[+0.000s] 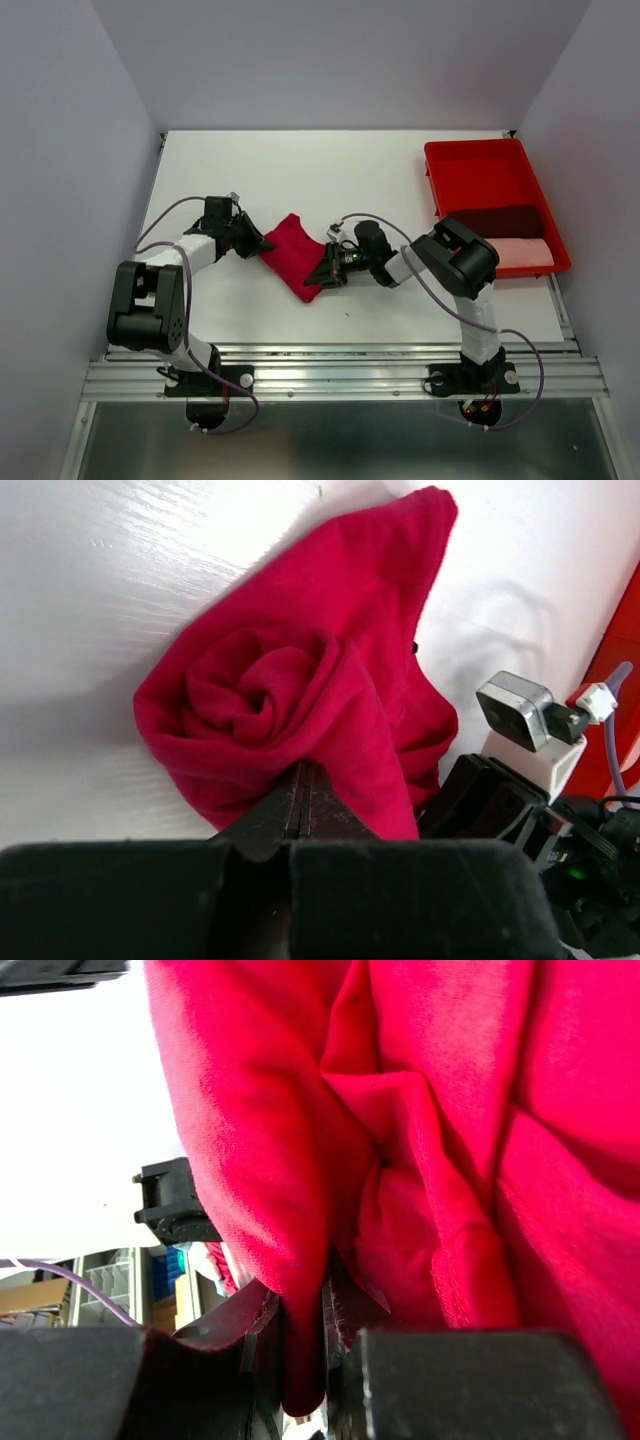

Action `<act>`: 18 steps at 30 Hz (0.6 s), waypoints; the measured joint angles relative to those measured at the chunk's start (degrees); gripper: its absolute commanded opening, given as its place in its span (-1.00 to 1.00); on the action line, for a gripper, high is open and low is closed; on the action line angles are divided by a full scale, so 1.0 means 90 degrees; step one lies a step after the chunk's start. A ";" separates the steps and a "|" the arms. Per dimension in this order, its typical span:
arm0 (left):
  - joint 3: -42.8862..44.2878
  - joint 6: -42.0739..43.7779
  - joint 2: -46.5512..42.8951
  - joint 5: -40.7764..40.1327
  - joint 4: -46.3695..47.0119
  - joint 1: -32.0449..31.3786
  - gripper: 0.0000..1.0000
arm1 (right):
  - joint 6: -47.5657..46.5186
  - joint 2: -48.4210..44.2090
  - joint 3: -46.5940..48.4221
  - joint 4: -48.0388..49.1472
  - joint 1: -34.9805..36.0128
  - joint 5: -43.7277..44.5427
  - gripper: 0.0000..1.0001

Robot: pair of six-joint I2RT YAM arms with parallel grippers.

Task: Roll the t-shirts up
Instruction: Roll the T-shirt to the center of the board.

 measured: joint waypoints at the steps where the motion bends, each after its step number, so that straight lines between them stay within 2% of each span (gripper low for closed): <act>1: -0.0017 -0.0017 0.0119 0.0002 0.0078 -0.0002 -1.00 | 0.0024 0.0000 -0.0019 0.0029 -0.0015 0.0002 -0.99; 2: -0.0032 -0.0034 0.0197 0.0005 0.0158 -0.0002 -1.00 | 0.0051 0.0000 -0.0034 0.0049 -0.0022 0.0012 -0.90; 6: -0.0044 -0.0090 0.0420 0.0027 0.0391 -0.0012 -1.00 | -0.0012 -0.0017 -0.0078 -0.0056 -0.0024 0.0121 -0.30; 7: -0.0044 -0.0095 0.0457 0.0032 0.0430 -0.0015 -1.00 | -0.0090 -0.0063 -0.0080 -0.0253 -0.0029 0.0199 -0.13; 8: -0.0044 -0.0107 0.0478 0.0032 0.0461 -0.0019 -1.00 | -0.0357 -0.0165 -0.0078 -0.0556 -0.0029 0.0316 0.18; 10: -0.0044 -0.0112 0.0544 0.0044 0.0529 -0.0019 -1.00 | -0.0678 -0.0391 -0.0068 -0.1127 -0.0029 0.0583 0.43; 12: -0.0044 -0.0112 0.0600 0.0049 0.0571 -0.0019 -1.00 | -0.1195 -0.0872 0.0015 -0.1977 -0.0027 0.0930 0.52; 18: -0.0044 -0.0112 0.0631 0.0061 0.0614 -0.0019 -1.00 | -0.2414 -0.1882 0.0476 -0.4240 -0.0039 0.2278 0.53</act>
